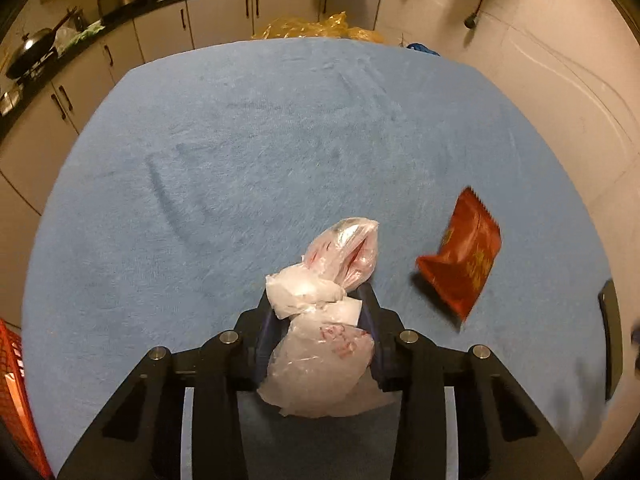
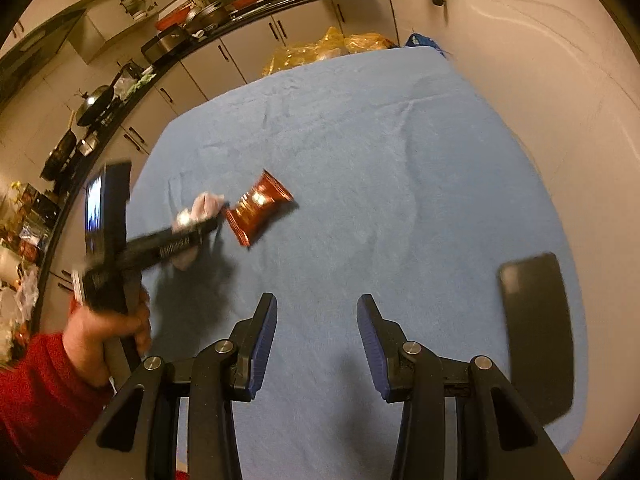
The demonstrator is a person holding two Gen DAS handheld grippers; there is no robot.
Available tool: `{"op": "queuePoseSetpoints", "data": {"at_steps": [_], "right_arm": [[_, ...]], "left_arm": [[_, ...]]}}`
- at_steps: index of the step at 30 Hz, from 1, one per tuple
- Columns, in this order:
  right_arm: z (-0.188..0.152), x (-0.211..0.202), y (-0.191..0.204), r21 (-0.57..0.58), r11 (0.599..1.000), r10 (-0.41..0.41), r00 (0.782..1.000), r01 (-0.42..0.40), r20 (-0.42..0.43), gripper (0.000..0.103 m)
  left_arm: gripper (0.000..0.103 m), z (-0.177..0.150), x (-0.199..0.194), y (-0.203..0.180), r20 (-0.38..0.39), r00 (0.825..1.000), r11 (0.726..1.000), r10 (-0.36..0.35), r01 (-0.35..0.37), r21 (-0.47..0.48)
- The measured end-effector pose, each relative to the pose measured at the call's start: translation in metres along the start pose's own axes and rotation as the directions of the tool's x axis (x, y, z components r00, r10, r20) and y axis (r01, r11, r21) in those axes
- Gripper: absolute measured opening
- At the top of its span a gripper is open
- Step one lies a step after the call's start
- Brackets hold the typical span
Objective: Collect trash
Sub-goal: 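Grasp the clear plastic wrap with left tool while right tool grasps the red snack wrapper, then carry the plastic wrap and snack wrapper over the red basket with both tools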
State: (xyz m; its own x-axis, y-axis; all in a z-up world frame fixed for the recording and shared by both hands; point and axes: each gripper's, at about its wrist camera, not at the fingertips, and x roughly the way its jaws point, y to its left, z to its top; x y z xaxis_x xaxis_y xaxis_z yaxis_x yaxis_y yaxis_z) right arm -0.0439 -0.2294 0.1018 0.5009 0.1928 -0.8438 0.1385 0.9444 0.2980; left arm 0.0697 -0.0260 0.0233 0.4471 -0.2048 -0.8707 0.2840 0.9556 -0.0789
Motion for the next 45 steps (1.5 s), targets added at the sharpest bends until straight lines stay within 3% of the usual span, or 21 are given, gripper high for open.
{"op": "queuePoseSetpoints", "data": {"at_steps": [2, 8, 17, 18, 20, 21, 26, 31, 37, 45], "right_arm": [[0.014, 0.01, 0.008, 0.005, 1.0, 0.022, 1.0, -0.022, 0.003, 0.055], [0.054, 0.067, 0.031, 0.079, 0.992, 0.098, 0.994, -0.094, -0.038, 0.056], [0.09, 0.144, 0.049, 0.201, 0.977, 0.094, 0.988, -0.068, -0.123, 0.056], [0.092, 0.151, 0.052, 0.198, 0.979, 0.069, 0.988, -0.04, -0.14, 0.055], [0.093, 0.161, 0.054, 0.193, 0.981, 0.027, 0.986, 0.006, -0.166, 0.036], [0.093, 0.163, 0.056, 0.188, 0.982, 0.02, 0.985, 0.013, -0.17, 0.035], [0.084, 0.15, 0.064, 0.106, 0.994, 0.015, 0.989, 0.001, -0.15, 0.029], [0.049, 0.106, 0.08, -0.022, 0.999, 0.036, 0.997, -0.038, -0.072, 0.029], [0.005, 0.057, 0.105, -0.203, 0.979, 0.029, 0.999, -0.023, 0.03, 0.029], [-0.017, 0.038, 0.116, -0.266, 0.963, 0.056, 0.997, -0.041, 0.051, 0.03]], "left_arm": [[0.037, -0.012, -0.009, 0.008, 0.006, 1.0, 1.0, 0.005, -0.005, -0.006], [0.037, -0.056, -0.039, 0.033, 0.02, 0.999, 0.999, 0.038, -0.038, -0.025], [0.037, -0.093, -0.061, 0.061, 0.005, 0.997, 0.996, 0.081, -0.081, -0.04], [0.037, -0.096, -0.064, 0.065, 0.005, 0.997, 0.996, 0.082, -0.082, -0.045], [0.037, -0.099, -0.067, 0.07, 0.007, 0.996, 0.995, 0.084, -0.083, -0.051], [0.037, -0.1, -0.067, 0.073, 0.008, 0.996, 0.995, 0.083, -0.083, -0.057], [0.037, -0.092, -0.072, 0.076, 0.042, 0.997, 0.995, 0.067, -0.064, -0.078], [0.037, -0.081, -0.086, 0.068, 0.102, 0.994, 0.996, 0.05, -0.042, -0.072], [0.037, -0.083, -0.106, 0.058, 0.145, 0.988, 0.997, 0.057, -0.047, -0.069], [0.037, -0.089, -0.126, 0.049, 0.17, 0.983, 0.996, 0.077, -0.068, -0.054]]}}
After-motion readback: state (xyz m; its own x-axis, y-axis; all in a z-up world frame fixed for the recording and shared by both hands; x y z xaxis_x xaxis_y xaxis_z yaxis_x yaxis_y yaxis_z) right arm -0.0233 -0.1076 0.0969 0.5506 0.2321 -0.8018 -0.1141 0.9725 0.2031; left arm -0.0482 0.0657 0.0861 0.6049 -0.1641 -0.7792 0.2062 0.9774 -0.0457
